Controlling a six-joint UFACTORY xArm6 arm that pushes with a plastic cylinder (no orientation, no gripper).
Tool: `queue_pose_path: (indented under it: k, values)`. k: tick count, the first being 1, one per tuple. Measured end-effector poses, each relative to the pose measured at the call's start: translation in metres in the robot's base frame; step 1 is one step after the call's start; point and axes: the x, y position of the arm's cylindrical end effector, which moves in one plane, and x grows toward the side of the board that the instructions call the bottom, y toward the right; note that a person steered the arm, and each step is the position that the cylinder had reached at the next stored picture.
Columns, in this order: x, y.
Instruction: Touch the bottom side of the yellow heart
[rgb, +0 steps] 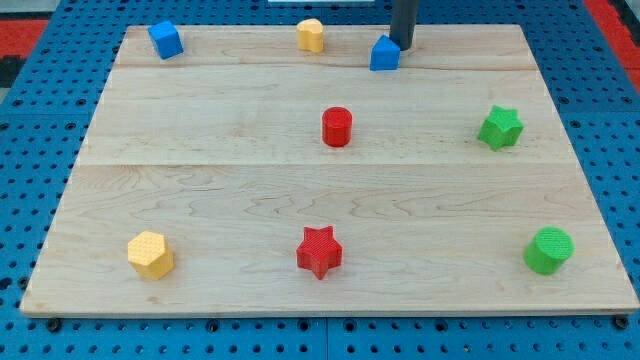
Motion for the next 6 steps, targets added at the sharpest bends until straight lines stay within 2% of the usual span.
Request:
queue_pose_path:
  k: [1,2,3,4,5,6]
  values:
    - [0.0,0.004]
    - [-0.012,0.043]
    - [-0.012,-0.001]
    - [0.016,-0.082]
    - [0.057,-0.116]
    - [0.016,-0.12]
